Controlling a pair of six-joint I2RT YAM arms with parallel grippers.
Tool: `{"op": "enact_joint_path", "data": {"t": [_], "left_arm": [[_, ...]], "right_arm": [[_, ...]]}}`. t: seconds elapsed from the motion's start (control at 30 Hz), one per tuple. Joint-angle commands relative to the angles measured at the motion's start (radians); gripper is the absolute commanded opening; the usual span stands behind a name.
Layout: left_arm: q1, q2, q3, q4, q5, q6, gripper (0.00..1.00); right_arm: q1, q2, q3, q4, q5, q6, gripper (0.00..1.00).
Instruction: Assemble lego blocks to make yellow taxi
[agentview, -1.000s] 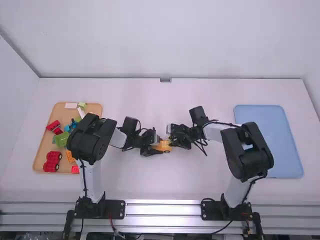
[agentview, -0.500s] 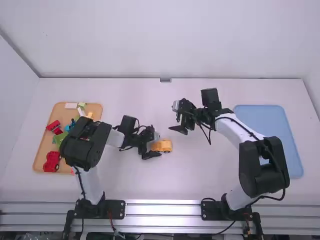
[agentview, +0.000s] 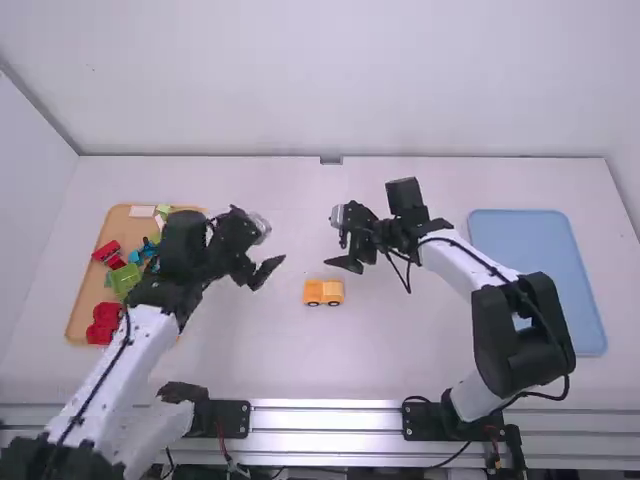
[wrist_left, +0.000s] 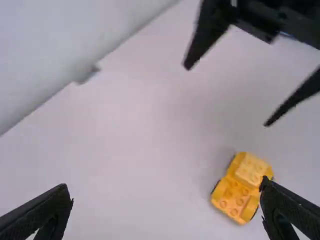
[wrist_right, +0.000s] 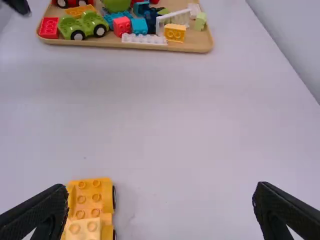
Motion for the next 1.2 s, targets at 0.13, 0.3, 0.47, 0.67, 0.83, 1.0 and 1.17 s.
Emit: {"op": "enact_joint_path", "data": {"t": [0.13,0.3,0.47,0.67,0.83,1.0,1.17], "left_arm": [[-0.002,-0.148,0.005,-0.059,-0.504,-0.417,0.99],[-0.003,-0.196,0.005,-0.101,-0.715,-0.647,0.99],[-0.002,-0.209,0.006,-0.145,-0.873,-0.736,0.99],[-0.002,-0.222,0.064,-0.243,-0.973,-0.731,0.99],[-0.002,-0.211,0.174,-0.386,-1.092,-0.81,0.99],[-0.002,-0.198,0.232,-0.459,-1.217,-0.872,0.99],[0.102,-0.151,0.302,-0.462,-1.147,-0.822,0.99]], "right_arm": [[0.055,0.0,0.045,0.179,-0.013,0.173,0.99],[0.127,0.002,0.098,0.176,-0.008,0.265,0.99],[0.185,0.022,0.099,0.176,0.018,0.227,0.99],[0.198,0.022,0.134,0.188,0.016,0.288,0.99],[0.203,0.024,0.163,0.188,0.017,0.324,0.99],[0.212,0.026,0.164,0.196,0.081,0.324,0.99],[0.207,0.026,0.164,0.196,0.135,0.324,0.99]]}}
